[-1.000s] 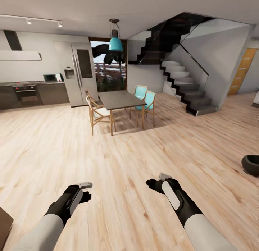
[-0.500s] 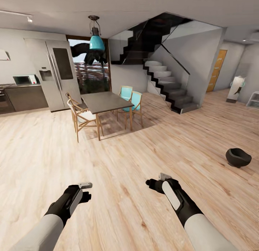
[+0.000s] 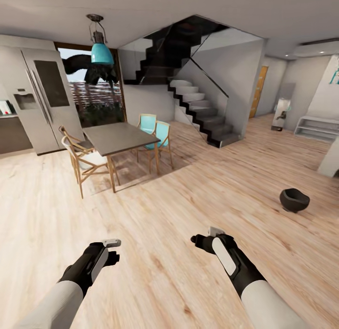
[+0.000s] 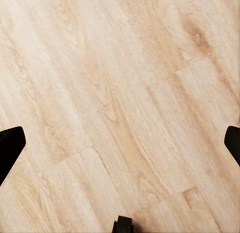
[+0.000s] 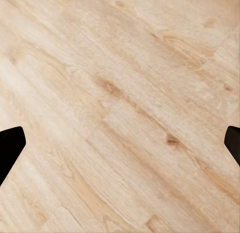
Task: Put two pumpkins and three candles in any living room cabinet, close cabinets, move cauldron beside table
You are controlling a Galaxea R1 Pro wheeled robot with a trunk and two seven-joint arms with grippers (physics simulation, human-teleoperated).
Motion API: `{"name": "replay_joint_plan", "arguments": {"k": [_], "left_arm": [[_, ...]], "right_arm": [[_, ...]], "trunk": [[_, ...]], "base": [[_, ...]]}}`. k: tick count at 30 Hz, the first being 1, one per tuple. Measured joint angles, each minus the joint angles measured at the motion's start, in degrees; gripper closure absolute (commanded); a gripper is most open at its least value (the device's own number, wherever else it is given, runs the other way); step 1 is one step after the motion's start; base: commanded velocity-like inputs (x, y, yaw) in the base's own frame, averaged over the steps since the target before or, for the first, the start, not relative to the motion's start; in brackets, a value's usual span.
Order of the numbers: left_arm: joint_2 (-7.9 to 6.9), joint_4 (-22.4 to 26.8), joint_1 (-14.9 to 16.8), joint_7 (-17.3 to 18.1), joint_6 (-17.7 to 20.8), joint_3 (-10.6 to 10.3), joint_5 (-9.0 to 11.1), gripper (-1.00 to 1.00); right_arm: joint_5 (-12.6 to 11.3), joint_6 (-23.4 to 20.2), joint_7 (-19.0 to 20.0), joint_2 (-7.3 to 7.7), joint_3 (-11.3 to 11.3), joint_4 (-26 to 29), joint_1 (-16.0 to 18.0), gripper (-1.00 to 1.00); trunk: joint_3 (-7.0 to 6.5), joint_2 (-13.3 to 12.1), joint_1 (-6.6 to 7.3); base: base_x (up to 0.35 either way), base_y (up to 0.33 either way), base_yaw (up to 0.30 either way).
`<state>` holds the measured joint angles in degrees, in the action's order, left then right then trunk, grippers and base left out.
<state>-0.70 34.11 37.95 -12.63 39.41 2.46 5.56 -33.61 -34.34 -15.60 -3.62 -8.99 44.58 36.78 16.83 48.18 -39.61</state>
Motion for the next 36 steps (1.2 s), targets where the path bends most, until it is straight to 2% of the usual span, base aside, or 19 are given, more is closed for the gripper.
{"name": "replay_joint_plan", "arguments": {"k": [15, 27, 36], "left_arm": [[-0.03, 0.0, 0.0, 0.1, 0.0, 0.0, 0.0, -1.0], [0.0, 0.0, 0.0, 0.1, 0.0, 0.0, 0.0, -1.0], [0.08, 0.0, -0.1, 0.1, -0.1, 0.0, 0.0, -1.0]], "right_arm": [[0.0, 0.1, 0.0, -0.01, -0.1, 0.2, 0.0, -1.0], [0.0, -0.1, 1.8, 0.0, 0.0, 0.2, 0.0, -1.0], [0.0, 0.0, 1.9, 0.0, 0.0, 0.1, 0.0, -1.0]], "trunk": [[0.0, 0.0, 0.0], [0.0, 0.0, 0.0], [0.0, 0.0, -0.03]], "base": [[0.338, 0.045, -0.018], [0.326, 0.0, -0.27], [0.04, 0.0, -0.288]]}}
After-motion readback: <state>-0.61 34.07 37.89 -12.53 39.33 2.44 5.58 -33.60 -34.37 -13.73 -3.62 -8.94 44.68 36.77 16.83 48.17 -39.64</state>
